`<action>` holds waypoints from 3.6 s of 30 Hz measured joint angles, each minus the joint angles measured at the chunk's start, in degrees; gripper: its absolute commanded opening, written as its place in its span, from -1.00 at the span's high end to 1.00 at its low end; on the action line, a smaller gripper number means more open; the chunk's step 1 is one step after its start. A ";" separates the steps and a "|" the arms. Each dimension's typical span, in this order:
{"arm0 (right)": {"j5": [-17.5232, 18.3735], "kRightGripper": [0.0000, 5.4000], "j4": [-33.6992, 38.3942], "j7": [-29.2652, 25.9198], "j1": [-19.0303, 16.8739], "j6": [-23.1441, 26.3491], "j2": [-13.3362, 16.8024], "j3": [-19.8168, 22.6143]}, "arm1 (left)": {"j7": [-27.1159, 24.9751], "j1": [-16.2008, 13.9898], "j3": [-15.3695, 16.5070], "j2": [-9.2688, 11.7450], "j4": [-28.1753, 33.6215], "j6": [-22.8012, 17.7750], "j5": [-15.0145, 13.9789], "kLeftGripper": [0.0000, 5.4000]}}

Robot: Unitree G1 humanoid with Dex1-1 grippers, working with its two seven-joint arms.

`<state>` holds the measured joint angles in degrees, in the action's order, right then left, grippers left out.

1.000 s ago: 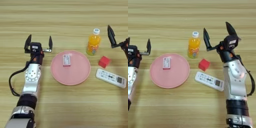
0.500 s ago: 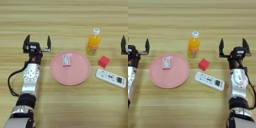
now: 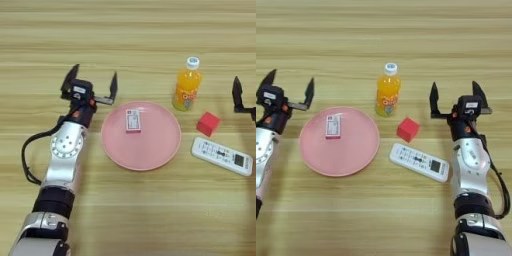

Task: Move the objects on the table

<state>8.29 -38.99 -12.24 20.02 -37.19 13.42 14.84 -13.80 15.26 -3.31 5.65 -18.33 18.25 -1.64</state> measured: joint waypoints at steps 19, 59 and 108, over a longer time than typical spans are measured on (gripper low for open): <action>0.01 -1.00 0.86 1.07 0.00 0.09 -0.66 -1.15 | -10.75 -2.54 -7.50 -0.55 11.93 -32.58 -5.16 -1.00; 0.04 -1.00 2.13 1.94 0.00 0.47 -1.22 -1.90 | -9.17 0.28 -10.56 2.06 1.87 -30.76 3.60 -1.00; 1.56 -1.00 6.68 1.86 -0.35 2.82 -2.49 -1.64 | -16.74 -1.77 -13.80 5.99 5.31 -29.25 3.76 0.25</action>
<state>9.85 -32.30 -10.37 19.67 -34.37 10.92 13.20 -30.54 13.50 -17.11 11.64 -13.02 -11.00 2.12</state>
